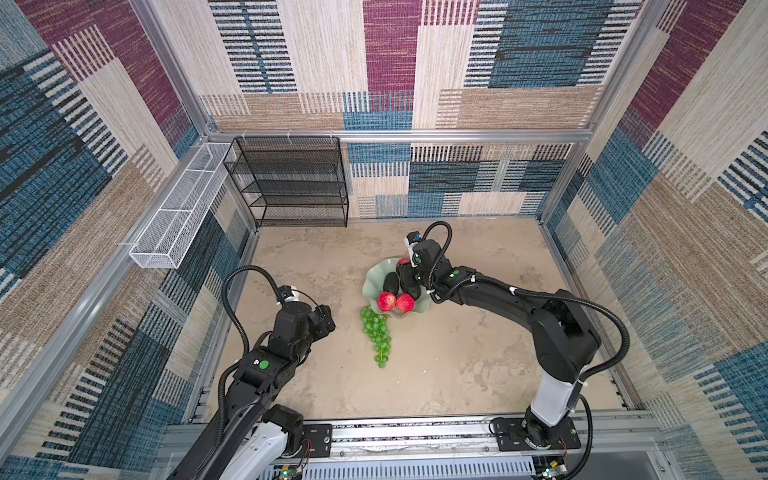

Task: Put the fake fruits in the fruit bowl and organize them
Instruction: 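Place the apple at the far side of the bowl with the right gripper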

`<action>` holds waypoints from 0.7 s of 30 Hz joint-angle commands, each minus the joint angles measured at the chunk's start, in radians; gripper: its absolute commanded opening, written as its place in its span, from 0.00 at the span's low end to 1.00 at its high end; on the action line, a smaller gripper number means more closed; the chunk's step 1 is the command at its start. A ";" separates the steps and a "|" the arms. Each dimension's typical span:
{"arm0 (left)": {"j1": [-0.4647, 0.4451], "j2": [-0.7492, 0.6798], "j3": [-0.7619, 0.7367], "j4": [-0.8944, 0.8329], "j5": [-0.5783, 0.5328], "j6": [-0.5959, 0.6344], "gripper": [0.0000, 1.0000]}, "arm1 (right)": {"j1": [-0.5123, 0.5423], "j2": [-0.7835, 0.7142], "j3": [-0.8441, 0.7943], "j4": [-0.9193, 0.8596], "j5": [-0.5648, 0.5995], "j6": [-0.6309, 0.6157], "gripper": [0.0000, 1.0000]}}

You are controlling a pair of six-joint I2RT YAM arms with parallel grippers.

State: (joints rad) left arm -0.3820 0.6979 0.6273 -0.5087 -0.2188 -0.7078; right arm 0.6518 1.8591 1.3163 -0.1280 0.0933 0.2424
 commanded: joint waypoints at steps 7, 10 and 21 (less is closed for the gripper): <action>-0.001 0.021 -0.024 0.012 0.161 -0.073 0.77 | -0.030 0.142 0.061 0.074 -0.043 -0.029 0.57; -0.009 0.067 -0.033 0.039 0.205 -0.086 0.76 | -0.035 0.168 0.079 0.080 -0.044 -0.026 0.61; -0.130 0.183 -0.045 0.134 0.208 -0.118 0.76 | -0.056 0.031 0.070 0.072 -0.038 -0.022 0.86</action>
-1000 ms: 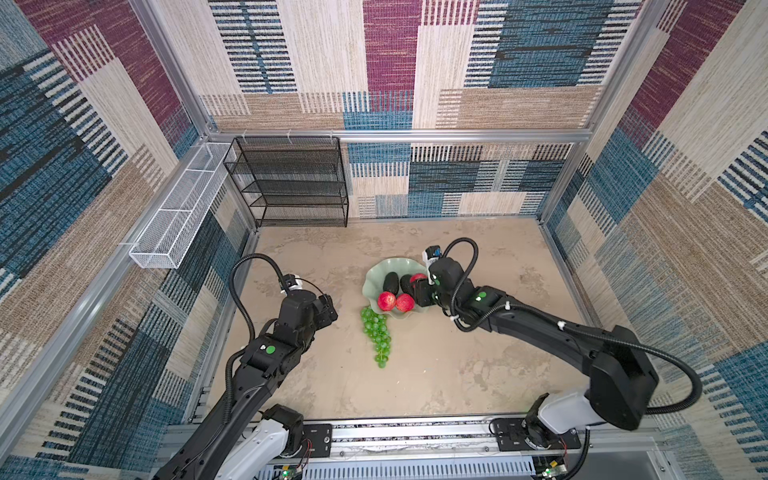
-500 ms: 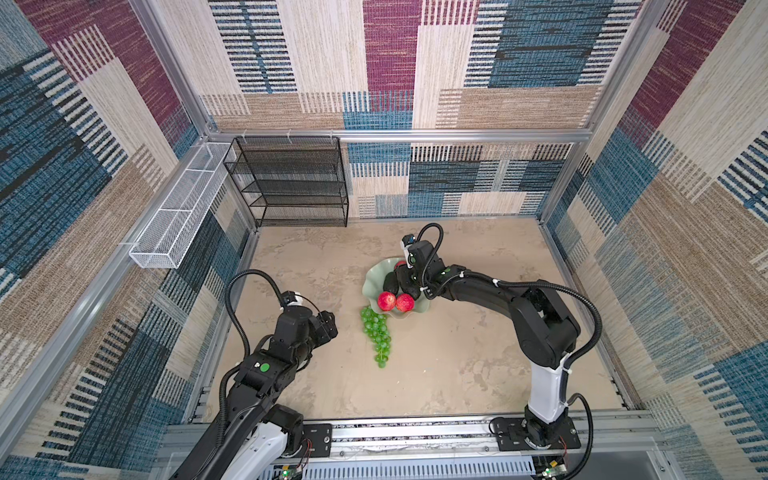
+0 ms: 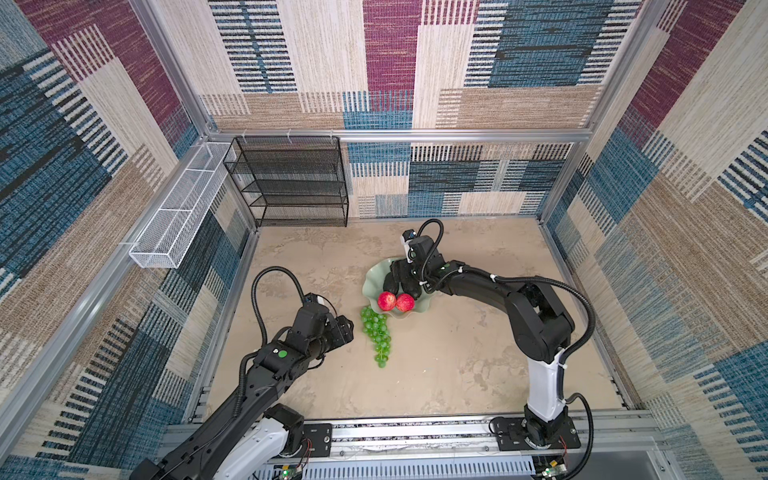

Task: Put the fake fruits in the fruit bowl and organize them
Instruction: 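Place the apple at the far side of the bowl with the right gripper, then grasp the green grape bunch with the left gripper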

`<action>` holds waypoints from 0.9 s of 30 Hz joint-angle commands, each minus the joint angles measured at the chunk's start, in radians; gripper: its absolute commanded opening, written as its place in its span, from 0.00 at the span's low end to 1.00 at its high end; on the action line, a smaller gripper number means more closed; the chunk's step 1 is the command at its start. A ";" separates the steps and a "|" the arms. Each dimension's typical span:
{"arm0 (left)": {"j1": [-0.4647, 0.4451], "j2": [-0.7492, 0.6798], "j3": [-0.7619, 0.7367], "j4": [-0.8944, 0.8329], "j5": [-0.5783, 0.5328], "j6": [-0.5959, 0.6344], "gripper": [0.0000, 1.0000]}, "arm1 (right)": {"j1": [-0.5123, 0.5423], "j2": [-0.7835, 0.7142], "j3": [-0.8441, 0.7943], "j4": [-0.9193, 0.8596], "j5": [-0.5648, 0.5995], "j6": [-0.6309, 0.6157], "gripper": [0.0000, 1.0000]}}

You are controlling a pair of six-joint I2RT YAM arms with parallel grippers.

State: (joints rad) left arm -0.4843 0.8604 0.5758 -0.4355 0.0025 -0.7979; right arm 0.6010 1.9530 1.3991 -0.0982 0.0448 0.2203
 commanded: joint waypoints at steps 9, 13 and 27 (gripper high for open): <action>-0.212 0.240 0.049 0.178 -0.097 -0.065 0.78 | -0.010 -0.449 -0.325 0.181 0.011 0.051 1.00; -0.247 0.343 0.084 0.216 -0.112 -0.060 0.79 | -0.011 -0.552 -0.421 0.166 0.050 0.068 1.00; -0.264 0.626 0.185 0.214 -0.133 -0.083 0.81 | -0.016 -0.678 -0.511 0.145 0.105 0.067 1.00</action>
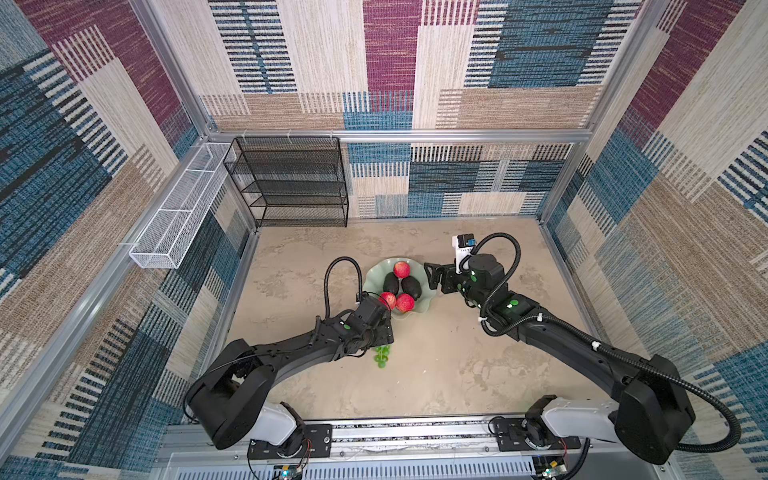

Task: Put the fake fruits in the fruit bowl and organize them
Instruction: 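Grasp the green grape bunch with the left gripper, then lift the grapes over the bowl and lay them on the fruit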

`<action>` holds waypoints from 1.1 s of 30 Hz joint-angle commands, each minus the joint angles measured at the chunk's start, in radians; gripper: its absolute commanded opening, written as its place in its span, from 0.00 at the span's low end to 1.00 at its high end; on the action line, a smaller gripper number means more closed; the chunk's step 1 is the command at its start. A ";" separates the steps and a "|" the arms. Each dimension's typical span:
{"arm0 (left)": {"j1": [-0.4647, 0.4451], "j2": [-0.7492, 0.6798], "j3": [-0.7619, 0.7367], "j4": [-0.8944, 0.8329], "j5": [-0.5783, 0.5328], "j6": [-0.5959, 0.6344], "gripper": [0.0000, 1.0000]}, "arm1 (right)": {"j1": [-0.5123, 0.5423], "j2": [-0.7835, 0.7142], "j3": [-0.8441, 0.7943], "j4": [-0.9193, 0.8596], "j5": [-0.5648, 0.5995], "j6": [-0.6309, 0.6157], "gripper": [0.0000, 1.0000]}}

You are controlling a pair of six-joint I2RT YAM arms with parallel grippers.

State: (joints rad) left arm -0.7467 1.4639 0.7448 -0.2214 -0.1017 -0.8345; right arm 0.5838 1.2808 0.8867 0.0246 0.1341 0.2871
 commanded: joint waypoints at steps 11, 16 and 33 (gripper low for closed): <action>0.000 0.077 0.022 -0.035 -0.020 -0.051 0.51 | 0.000 -0.032 -0.011 0.022 0.019 0.007 1.00; -0.001 -0.026 -0.045 -0.067 -0.039 -0.049 0.33 | -0.002 -0.033 -0.015 0.024 0.018 0.010 1.00; 0.013 -0.677 -0.102 -0.246 -0.199 0.059 0.28 | -0.002 0.004 -0.012 0.051 -0.032 0.039 1.00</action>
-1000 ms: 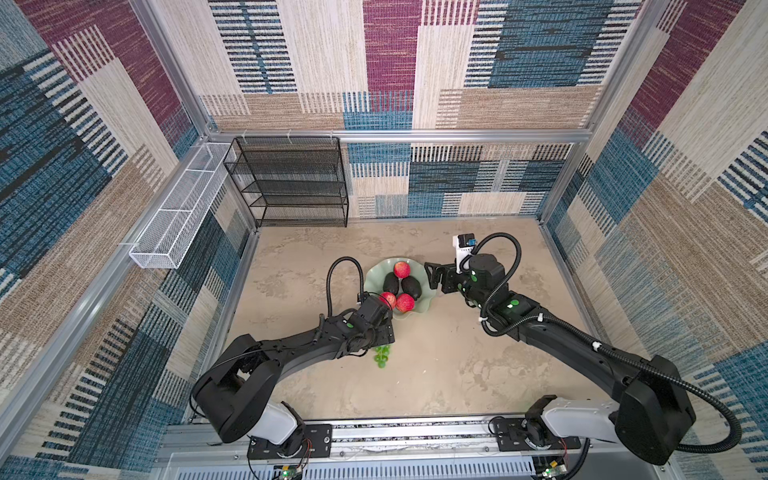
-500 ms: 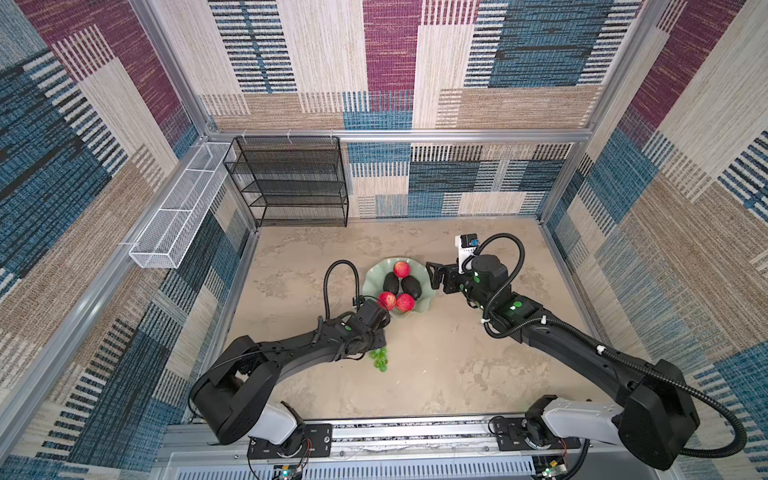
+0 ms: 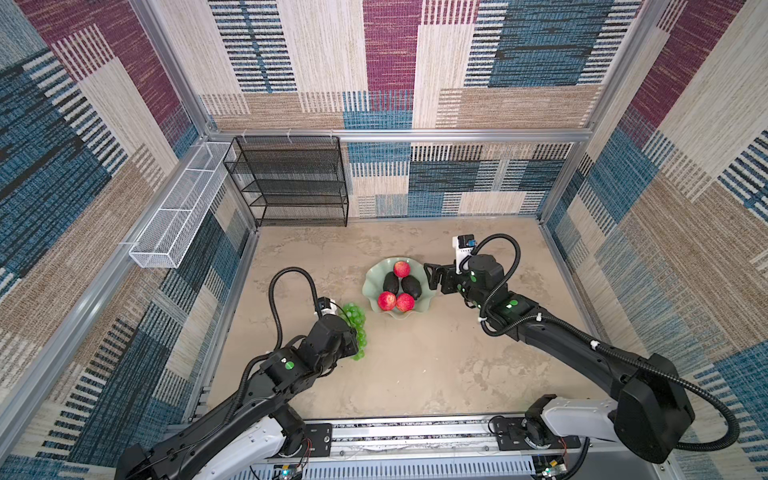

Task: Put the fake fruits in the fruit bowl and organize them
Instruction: 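Lift the grapes over the bowl and lay them on the fruit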

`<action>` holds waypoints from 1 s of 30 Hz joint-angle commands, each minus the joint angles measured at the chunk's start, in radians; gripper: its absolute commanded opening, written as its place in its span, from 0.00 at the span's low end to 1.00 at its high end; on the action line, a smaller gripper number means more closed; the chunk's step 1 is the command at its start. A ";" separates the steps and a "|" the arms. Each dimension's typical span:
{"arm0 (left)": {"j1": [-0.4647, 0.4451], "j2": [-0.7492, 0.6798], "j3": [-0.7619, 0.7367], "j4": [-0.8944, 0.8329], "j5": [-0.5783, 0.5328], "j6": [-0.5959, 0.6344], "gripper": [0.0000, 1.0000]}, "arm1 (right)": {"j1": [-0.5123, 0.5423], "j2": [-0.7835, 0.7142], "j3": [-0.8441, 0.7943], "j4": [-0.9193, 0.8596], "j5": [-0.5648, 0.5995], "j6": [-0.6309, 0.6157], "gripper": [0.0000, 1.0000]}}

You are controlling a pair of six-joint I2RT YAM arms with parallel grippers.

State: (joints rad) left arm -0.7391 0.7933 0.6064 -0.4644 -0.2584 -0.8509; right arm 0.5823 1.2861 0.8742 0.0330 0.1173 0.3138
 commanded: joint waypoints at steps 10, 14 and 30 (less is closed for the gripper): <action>0.037 0.268 0.383 0.035 0.098 0.348 0.33 | -0.001 -0.075 -0.021 -0.005 -0.006 0.036 1.00; 0.074 0.407 0.485 0.099 0.192 0.382 0.33 | 0.000 -0.125 -0.043 -0.019 -0.010 0.061 1.00; 0.138 0.913 0.631 0.315 0.351 0.324 0.38 | -0.001 -0.209 -0.044 -0.071 -0.004 0.073 1.00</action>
State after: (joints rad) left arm -0.6064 1.6737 1.2232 -0.2211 0.0608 -0.4980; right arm 0.5823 1.0775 0.8307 -0.0292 0.1051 0.3840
